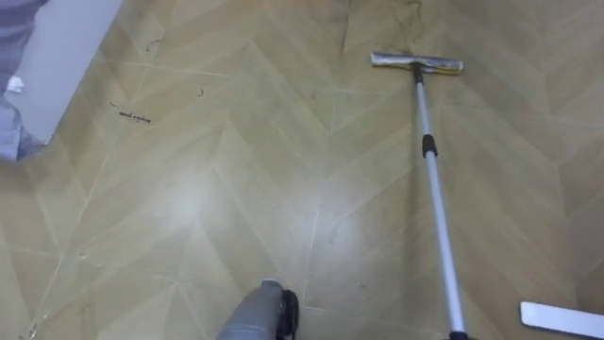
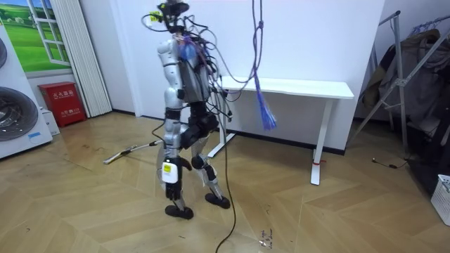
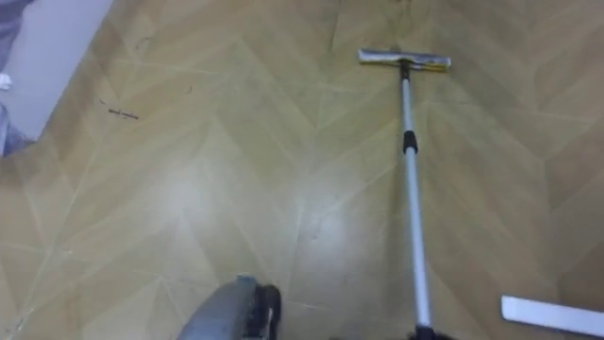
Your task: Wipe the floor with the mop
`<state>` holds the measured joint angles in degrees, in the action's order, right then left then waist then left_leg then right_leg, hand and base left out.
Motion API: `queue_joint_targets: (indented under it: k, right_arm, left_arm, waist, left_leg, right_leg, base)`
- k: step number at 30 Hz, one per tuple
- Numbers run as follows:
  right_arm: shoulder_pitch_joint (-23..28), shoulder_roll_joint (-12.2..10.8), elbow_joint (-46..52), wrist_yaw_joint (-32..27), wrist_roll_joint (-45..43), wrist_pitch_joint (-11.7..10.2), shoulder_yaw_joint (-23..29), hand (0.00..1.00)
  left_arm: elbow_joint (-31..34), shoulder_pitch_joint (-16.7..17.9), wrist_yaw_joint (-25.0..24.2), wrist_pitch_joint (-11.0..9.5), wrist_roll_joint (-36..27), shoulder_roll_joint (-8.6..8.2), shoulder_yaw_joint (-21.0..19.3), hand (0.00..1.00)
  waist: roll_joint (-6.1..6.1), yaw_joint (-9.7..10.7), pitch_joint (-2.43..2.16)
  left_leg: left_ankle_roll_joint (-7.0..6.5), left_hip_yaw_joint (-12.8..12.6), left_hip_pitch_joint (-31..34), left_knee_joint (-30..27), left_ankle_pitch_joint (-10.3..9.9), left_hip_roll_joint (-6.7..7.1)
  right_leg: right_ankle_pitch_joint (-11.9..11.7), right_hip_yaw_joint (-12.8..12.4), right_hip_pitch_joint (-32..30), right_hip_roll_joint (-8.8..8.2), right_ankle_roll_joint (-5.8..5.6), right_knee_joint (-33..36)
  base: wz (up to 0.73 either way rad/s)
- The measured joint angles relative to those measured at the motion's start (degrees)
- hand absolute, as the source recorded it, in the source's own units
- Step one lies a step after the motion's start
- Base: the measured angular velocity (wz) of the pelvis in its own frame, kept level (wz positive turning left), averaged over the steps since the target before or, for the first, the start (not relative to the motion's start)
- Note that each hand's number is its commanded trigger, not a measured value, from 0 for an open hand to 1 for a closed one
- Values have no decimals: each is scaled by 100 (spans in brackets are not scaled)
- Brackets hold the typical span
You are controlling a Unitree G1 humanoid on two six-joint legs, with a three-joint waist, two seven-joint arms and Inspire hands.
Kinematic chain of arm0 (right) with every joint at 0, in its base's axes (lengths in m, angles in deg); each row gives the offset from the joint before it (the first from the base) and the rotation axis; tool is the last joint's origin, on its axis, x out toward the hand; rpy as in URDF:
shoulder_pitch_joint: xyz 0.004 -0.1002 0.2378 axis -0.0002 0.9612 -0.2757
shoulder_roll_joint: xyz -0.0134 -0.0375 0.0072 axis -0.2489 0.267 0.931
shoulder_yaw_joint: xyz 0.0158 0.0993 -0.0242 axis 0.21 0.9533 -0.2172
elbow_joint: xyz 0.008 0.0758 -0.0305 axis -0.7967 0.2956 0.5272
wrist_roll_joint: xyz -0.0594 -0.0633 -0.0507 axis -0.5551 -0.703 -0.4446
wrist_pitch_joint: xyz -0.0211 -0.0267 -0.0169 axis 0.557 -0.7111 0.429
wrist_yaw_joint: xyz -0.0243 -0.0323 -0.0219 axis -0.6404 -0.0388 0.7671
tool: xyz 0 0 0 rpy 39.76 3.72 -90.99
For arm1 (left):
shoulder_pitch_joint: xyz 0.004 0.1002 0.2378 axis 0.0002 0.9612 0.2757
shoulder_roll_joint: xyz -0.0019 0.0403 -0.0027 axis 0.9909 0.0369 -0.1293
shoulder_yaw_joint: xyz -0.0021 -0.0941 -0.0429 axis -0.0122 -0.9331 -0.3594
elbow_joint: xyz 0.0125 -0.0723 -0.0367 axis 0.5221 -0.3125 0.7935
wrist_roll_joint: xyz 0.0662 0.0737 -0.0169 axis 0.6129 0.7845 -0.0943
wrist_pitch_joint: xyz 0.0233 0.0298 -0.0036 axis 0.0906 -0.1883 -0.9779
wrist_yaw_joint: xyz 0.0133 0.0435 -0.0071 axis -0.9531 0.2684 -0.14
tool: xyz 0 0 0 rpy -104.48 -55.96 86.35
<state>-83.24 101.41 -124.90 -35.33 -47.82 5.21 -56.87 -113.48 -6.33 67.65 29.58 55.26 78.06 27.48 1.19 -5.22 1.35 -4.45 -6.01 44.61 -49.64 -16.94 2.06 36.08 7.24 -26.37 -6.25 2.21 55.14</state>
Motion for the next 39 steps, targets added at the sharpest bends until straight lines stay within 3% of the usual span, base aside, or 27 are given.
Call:
queue_joint_targets:
  k: [1,2,3,4,6,8,9,10,11,12,13,15,16,18,19,20,22,23,25,26,28,30,31,32,33,36,39]
  right_arm:
    - [110,82,-115,7,-70,-1,-59,100]
    - [172,135,-164,-6,-139,12,-98,100]
    - [293,216,-239,-111,-273,90,-106,100]
    - [436,262,-271,-238,-331,135,-107,100]
    - [565,253,-288,-382,-343,137,-113,100]
    - [638,238,-286,-488,-428,137,-174,100]
    - [731,186,-285,-571,-431,136,-229,100]
    - [827,109,-285,-639,-497,140,-230,100]
    - [871,70,-260,-677,-558,168,-196,100]
    - [944,8,-132,-721,-672,251,-91,100]
    - [867,-5,-123,-750,-827,279,-52,100]
    - [537,19,-126,-807,-1074,423,23,100]
    - [212,67,-138,-869,-1208,534,53,100]
    - [-351,144,-123,-970,-1295,582,46,100]
    - [-723,123,-111,-1005,-1260,564,-33,100]
    - [-899,136,-105,-993,-1238,536,-75,100]
    - [-1405,146,0,-989,-1039,348,-130,100]
    - [-1465,178,84,-986,-984,314,-134,100]
    - [-1539,81,161,-923,-795,227,-108,100]
    - [-1484,59,161,-881,-736,221,-106,100]
    - [-960,78,151,-776,-562,207,-120,100]
    - [-496,227,72,-735,-541,190,-117,100]
    - [-175,357,-64,-742,-563,189,-118,100]
    - [-19,401,-144,-763,-589,189,-118,100]
    - [333,438,-173,-832,-616,197,-118,100]
    - [912,335,-160,-881,-618,204,-118,100]
    - [1256,56,-96,-863,-634,249,-119,100]
  left_arm:
    - [24,-60,21,0,71,-23,-3,0]
    - [42,-97,36,9,116,-39,-3,0]
    - [129,-117,73,10,126,-66,-5,0]
    - [254,-119,148,24,135,-96,-7,0]
    - [428,-112,292,35,152,-96,-38,0]
    - [459,-105,382,48,194,-121,-8,0]
    - [458,-99,414,102,185,-132,57,0]
    - [454,-87,425,156,187,-133,84,0]
    - [450,-69,431,174,179,-137,98,0]
    - [441,-30,431,201,128,-139,93,0]
    - [417,0,430,226,112,-144,96,0]
    - [366,-12,446,254,-47,-146,97,0]
    - [317,-66,498,257,-154,-150,102,0]
    - [322,-79,572,256,-160,-152,101,0]
    - [331,-82,665,256,-162,-135,100,0]
    - [351,-81,688,256,-161,-128,100,0]
    - [454,-80,737,259,-217,-98,97,0]
    - [464,-80,752,256,-218,-96,98,0]
    - [511,18,731,284,-197,-117,98,0]
    - [514,71,697,285,-197,-121,97,0]
    - [519,192,507,289,-134,-132,92,0]
    - [510,172,370,285,-8,-168,92,0]
    - [511,81,312,274,136,-189,79,0]
    - [507,51,292,272,242,-195,77,0]
    - [512,14,308,257,396,-195,58,0]
    - [651,16,428,245,509,-187,59,0]
    - [727,35,436,252,575,-156,167,0]
  waist:
    - [-48,111,-21]
    - [-79,168,-35]
    - [-173,212,-65]
    - [-280,242,-52]
    - [-349,247,-46]
    - [-453,320,-40]
    - [-487,357,-47]
    - [-497,359,-38]
    - [-506,386,-42]
    - [-523,363,-83]
    - [-566,332,-77]
    - [-560,340,-70]
    - [-532,327,-51]
    - [-516,229,-33]
    - [-392,66,37]
    - [-346,17,67]
    - [-224,-142,147]
    - [-207,-212,157]
    - [-150,-294,168]
    - [-151,-290,167]
    - [-109,-261,101]
    - [-113,-114,45]
    - [-104,-93,38]
    - [-125,-89,21]
    - [-178,-61,-51]
    - [-400,102,-97]
    - [-507,239,-97]
  left_leg:
    - [-76,-42,-76,0,-120,106]
    - [-116,-40,-108,6,-183,173]
    - [-168,1,-188,21,-294,260]
    - [-183,67,-314,88,-404,270]
    - [-177,114,-482,327,-451,267]
    - [-154,181,-664,592,-462,265]
    - [-82,207,-825,715,-506,240]
    - [4,271,-983,748,-640,209]
    - [58,305,-1047,712,-729,167]
    - [192,384,-1153,591,-838,106]
    - [322,435,-1229,437,-924,19]
    - [378,495,-1189,62,-898,-146]
    - [508,524,-1089,-326,-802,-220]
    - [572,545,-892,-985,-558,-374]
    - [596,527,-760,-1367,-389,-455]
    - [605,520,-665,-1464,-408,-446]
    - [573,389,-46,-1134,-431,-398]
    - [574,357,92,-907,-429,-357]
    - [558,294,410,211,-273,-212]
    - [462,265,448,417,-79,-199]
    - [140,96,387,832,615,-114]
    - [-153,-64,242,729,466,6]
    - [-261,-179,122,613,250,103]
    - [-295,-174,63,547,118,153]
    - [-320,-129,-55,470,-89,198]
    - [-257,23,-500,712,-276,173]
    - [-91,99,-1018,1123,-392,57]
  right_leg:
    - [-158,-96,-75,-97,-177,319]
    - [-282,-117,-138,-111,-219,509]
    - [-636,-181,-349,-169,-298,899]
    - [-970,-301,-534,-117,-291,1233]
    - [-913,-485,-1036,-52,-265,1193]
    - [-897,-522,-1628,-42,-266,642]
    - [-1010,-545,-1897,-47,-229,-39]
    - [-1403,-536,-2090,-61,-180,-685]
    - [-1643,-520,-2144,-54,-193,-794]
    - [-1882,-359,-1999,-51,-72,-851]
    - [-1898,-206,-1847,40,108,-832]
    - [-1696,-67,-1661,166,235,-787]
    - [-1515,-43,-1580,231,295,-679]
    - [-1341,-15,-1462,374,394,-596]
    - [-1230,-97,-1378,480,446,-550]
    - [-1167,-110,-1352,488,474,-511]
    - [-978,-116,-1302,491,516,-419]
    - [-923,-110,-1261,491,517,-430]
    - [-714,-19,-893,489,481,-578]
    - [-644,17,-738,484,464,-633]
    - [-430,68,-172,413,291,-894]
    - [-405,-34,-78,292,183,-610]
    - [-547,-119,-228,136,-72,-56]
    - [-699,-150,-324,82,-192,271]
    - [-962,-270,-542,77,-280,795]
    - [-974,-468,-1286,131,-269,966]
    - [-1253,-568,-1835,123,-216,-446]
  base:
    - [23]
    - [36]
    - [19]
    - [5]
    - [-20]
    - [-11]
    - [-4]
    - [0]
    - [0]
    - [-11]
    - [-18]
    - [-14]
    - [-6]
    - [-17]
    - [-26]
    - [-13]
    - [8]
    - [11]
    - [20]
    - [29]
    - [39]
    - [65]
    - [62]
    - [31]
    - [9]
    - [-4]
    - [-15]
